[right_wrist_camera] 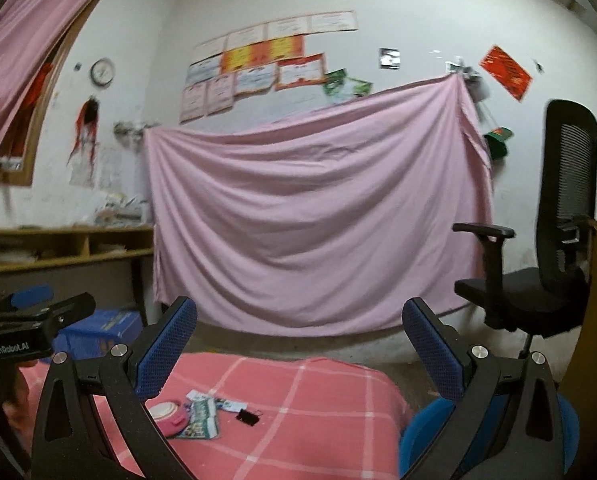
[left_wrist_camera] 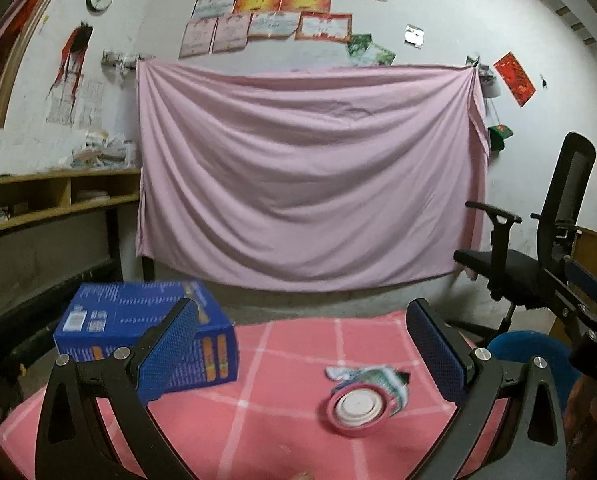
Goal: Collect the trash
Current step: 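Move both tools back over the remaining table items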
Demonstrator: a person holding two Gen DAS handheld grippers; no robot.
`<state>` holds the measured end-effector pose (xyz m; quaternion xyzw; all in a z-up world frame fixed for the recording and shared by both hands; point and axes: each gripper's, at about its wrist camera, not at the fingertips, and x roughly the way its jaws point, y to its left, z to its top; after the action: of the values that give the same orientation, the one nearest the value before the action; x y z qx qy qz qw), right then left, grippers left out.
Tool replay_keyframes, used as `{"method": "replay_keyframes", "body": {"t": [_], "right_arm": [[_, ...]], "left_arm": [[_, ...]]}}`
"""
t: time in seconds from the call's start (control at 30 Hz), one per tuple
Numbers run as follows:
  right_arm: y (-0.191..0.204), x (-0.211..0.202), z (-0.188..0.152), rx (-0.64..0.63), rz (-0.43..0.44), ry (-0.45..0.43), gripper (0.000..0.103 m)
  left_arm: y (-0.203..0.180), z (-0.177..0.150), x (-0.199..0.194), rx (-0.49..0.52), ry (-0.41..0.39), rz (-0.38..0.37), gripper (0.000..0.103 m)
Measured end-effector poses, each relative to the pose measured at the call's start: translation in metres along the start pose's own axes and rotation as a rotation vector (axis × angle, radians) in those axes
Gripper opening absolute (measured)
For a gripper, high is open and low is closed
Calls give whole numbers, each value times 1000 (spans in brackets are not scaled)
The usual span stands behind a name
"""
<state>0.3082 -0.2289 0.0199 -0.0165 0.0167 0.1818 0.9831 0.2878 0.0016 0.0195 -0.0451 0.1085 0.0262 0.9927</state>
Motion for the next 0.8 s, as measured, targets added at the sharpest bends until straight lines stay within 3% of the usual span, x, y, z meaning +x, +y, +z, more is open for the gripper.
{"method": "replay_keyframes", "body": {"t": [0.1,0.27,0.53,0.8], "right_arm": [[9,10,-5,-15,11,37,103],[10,28,-14,10,13,134,103],[-1,55,-28,77,-2,311,102],[4,84,-44,57,41,487,80]], "left_arm": [[9,-6,4,-14,49,-3,102],[12,-15,30,-39,222,-27,102],[8,-23,61,-52,405,-136,101],[-6,-24,83,-54,521,-273,95]]}}
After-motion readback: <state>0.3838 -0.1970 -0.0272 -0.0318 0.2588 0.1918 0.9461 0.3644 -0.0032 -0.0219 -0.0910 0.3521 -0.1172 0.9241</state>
